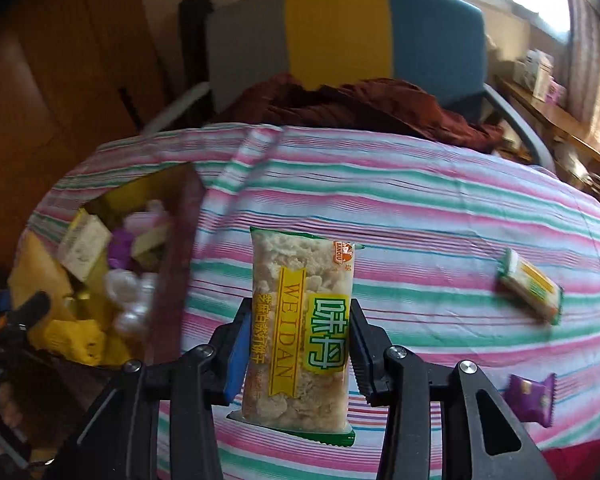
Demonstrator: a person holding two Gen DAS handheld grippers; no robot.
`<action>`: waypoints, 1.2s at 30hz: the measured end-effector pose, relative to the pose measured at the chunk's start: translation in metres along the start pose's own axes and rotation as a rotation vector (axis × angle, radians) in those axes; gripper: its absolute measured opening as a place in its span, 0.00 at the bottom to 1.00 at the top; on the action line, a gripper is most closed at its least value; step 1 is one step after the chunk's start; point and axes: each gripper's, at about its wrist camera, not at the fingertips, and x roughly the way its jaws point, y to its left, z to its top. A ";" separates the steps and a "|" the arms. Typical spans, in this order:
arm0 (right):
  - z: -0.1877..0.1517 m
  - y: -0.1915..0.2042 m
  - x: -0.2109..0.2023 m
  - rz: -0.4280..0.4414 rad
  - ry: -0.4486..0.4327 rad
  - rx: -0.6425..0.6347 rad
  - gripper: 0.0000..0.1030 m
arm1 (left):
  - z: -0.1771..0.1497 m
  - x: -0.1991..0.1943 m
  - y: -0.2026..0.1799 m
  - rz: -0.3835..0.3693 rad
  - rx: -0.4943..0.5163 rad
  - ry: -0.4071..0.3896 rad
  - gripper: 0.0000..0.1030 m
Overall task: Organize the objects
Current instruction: 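Carry the sponge and cracker pack to the gold tray and release them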
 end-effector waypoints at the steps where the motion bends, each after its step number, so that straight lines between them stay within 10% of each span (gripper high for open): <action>1: 0.001 0.010 0.000 0.019 -0.003 -0.012 0.43 | -0.001 0.000 0.004 -0.002 -0.007 0.002 0.58; 32: 0.059 0.189 0.066 0.326 0.062 -0.265 0.45 | -0.005 0.027 0.068 -0.060 -0.188 0.093 0.59; 36: 0.069 0.196 0.078 0.320 0.054 -0.255 0.64 | -0.006 0.040 0.065 -0.044 -0.190 0.128 0.61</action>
